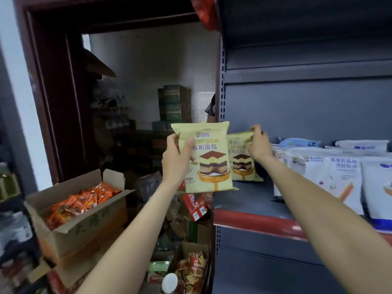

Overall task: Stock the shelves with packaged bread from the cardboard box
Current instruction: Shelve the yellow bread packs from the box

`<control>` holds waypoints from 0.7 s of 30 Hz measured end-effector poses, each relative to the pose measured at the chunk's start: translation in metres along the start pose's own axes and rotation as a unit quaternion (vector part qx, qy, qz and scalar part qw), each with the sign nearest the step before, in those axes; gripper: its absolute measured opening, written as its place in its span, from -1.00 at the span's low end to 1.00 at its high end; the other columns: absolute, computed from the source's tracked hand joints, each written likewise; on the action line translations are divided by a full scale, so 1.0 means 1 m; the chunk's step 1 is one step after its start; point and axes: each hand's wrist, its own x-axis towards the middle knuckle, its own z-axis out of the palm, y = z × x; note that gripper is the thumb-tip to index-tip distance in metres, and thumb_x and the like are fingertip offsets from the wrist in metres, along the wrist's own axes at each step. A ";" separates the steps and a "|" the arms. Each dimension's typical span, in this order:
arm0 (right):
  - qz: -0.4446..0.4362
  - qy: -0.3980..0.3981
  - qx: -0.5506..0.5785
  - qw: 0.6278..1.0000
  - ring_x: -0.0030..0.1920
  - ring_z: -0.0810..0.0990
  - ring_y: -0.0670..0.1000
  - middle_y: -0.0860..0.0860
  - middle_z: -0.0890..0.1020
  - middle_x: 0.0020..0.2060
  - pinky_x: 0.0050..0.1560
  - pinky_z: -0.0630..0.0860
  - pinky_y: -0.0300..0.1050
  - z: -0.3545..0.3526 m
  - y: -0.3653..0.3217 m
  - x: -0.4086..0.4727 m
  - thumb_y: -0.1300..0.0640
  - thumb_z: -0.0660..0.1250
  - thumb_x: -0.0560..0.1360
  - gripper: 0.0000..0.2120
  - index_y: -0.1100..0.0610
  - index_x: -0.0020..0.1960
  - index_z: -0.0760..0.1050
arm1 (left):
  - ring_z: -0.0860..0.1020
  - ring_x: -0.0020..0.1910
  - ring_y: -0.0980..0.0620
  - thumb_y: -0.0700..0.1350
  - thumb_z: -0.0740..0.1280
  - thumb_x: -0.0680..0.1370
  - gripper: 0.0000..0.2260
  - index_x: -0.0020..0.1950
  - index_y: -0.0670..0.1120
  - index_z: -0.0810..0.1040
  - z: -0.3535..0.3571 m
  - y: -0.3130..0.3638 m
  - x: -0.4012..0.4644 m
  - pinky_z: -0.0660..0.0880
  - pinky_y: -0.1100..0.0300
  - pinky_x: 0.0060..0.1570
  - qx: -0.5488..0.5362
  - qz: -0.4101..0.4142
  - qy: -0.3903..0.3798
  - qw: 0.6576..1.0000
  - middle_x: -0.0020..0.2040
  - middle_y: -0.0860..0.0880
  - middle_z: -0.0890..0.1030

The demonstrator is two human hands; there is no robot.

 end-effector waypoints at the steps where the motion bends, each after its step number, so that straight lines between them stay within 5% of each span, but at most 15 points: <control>1: 0.023 -0.003 0.021 1.000 0.14 0.47 0.30 0.29 0.34 0.26 0.07 0.37 -0.02 0.004 0.003 0.006 0.42 0.12 0.51 -0.54 0.17 0.37 0.21 | 0.63 -0.17 0.09 0.15 0.24 0.57 -0.67 0.25 0.04 0.33 0.007 -0.002 0.003 0.57 0.00 -0.03 0.004 0.000 -0.007 1.000 -0.19 0.04 0.63; 5: 0.099 0.007 0.199 0.975 0.32 0.38 0.17 0.20 0.37 0.36 0.26 0.30 -0.08 -0.005 0.000 0.019 0.22 0.08 0.61 -0.64 0.19 0.39 0.29 | 0.62 -0.15 0.06 0.14 0.21 0.59 -0.66 0.26 0.00 0.31 0.039 -0.004 0.012 0.56 -0.03 0.00 0.028 -0.002 -0.033 0.999 -0.23 0.06 0.61; 9: 0.046 0.000 0.293 0.955 0.29 0.37 0.02 0.02 0.43 0.27 0.31 0.27 -0.05 -0.029 -0.012 -0.002 -0.03 -0.03 0.65 -0.59 0.14 0.40 0.28 | 0.62 -0.11 -0.01 0.08 0.18 0.61 -0.66 0.28 -0.09 0.30 0.080 0.000 0.022 0.55 0.05 -0.07 0.039 -0.017 -0.074 0.996 -0.06 -0.04 0.63; 12: 0.028 -0.054 0.213 0.975 0.33 0.35 0.08 0.07 0.35 0.33 0.34 0.28 -0.02 -0.025 -0.012 -0.019 -0.01 0.08 0.62 -0.56 0.09 0.45 0.19 | 0.58 0.05 -0.11 -0.02 0.18 0.63 -0.71 0.26 -0.15 0.30 0.110 -0.003 0.030 0.47 0.08 -0.02 0.026 -0.019 -0.100 0.994 0.11 -0.13 0.59; 15: 0.022 -0.108 0.086 0.990 0.48 0.12 0.17 0.19 0.08 0.49 0.43 0.12 0.00 -0.009 -0.002 -0.029 0.09 0.16 0.58 -0.41 0.11 0.53 0.01 | 0.47 0.26 -0.17 -0.16 0.18 0.62 -0.67 0.37 -0.21 0.29 0.132 -0.013 0.038 0.36 0.18 0.07 0.043 -0.015 -0.137 0.990 0.29 -0.18 0.50; 19: 0.036 -0.120 0.024 0.992 0.46 0.10 0.25 0.27 0.07 0.46 0.46 0.10 0.00 0.005 0.015 -0.034 0.18 0.20 0.53 -0.38 0.22 0.51 0.03 | 0.33 0.40 -0.17 -0.14 0.16 0.64 -0.41 0.56 -0.20 -0.10 0.142 -0.024 0.040 0.41 0.14 0.13 0.103 -0.064 -0.187 0.975 0.48 -0.19 0.28; 21: 0.022 -0.131 -0.007 0.991 0.49 0.01 0.24 0.28 -0.01 0.49 0.49 0.02 0.00 0.006 0.019 -0.039 0.18 0.20 0.54 -0.35 0.23 0.52 -0.03 | 0.35 0.40 -0.17 -0.13 0.15 0.64 -0.41 0.57 -0.14 -0.11 0.139 -0.026 0.034 0.42 0.12 0.15 0.100 -0.052 -0.190 0.975 0.48 -0.17 0.29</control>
